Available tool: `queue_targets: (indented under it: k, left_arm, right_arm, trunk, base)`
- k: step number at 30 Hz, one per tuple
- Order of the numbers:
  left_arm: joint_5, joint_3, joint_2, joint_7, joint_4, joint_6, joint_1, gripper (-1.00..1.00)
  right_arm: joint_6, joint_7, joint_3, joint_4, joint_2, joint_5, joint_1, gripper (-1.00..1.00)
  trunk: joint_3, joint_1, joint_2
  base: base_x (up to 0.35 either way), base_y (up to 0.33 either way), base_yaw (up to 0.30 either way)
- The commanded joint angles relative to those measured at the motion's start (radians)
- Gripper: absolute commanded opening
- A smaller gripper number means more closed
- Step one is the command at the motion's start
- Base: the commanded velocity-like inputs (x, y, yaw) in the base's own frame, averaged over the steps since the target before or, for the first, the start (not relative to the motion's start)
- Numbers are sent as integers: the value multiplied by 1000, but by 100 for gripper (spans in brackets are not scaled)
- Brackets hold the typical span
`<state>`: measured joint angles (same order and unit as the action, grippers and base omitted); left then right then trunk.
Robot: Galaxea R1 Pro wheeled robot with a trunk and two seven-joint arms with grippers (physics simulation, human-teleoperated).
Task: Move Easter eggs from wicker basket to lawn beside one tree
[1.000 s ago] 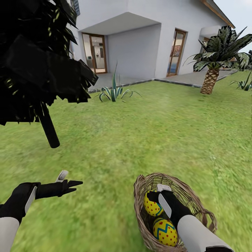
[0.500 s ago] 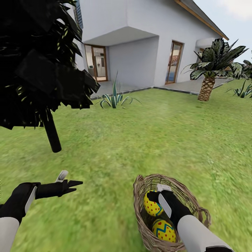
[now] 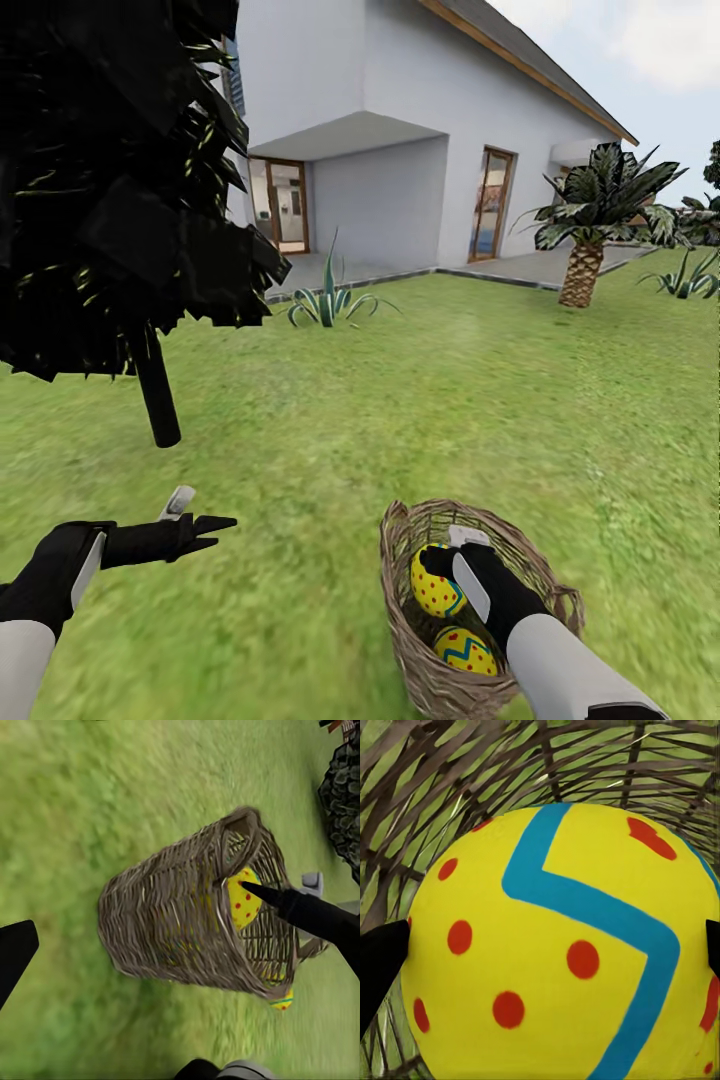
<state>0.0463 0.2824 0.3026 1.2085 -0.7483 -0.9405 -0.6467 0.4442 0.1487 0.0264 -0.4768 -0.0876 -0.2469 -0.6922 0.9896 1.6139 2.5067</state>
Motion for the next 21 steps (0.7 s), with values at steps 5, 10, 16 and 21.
queue_targets:
  k: [5, 10, 16, 21]
  left_arm:
    - [4, 3, 0, 6, 0, -9, -1, 100]
    - [5, 2, 0, 6, 0, -9, -1, 100]
    - [5, 3, 0, 6, 0, -9, -1, 100]
    - [5, 3, 0, 6, 0, -9, -1, 100]
  right_arm:
    - [4, 8, 3, -2, 0, -11, 0, -100]
    - [4, 8, 3, -2, 0, -11, 0, -100]
    - [4, 8, 3, -2, 0, -11, 0, -100]
    - [4, 7, 3, -2, 0, -10, 0, -100]
  trunk:
    - [-18, -3, -1]
    - [-38, -5, -2]
    - [-61, -8, -3]
    - [-80, -10, -5]
  base:
    - [-153, 0, 0]
    - [-144, 0, 0]
    - [-34, 0, 0]
    - [-69, 0, 0]
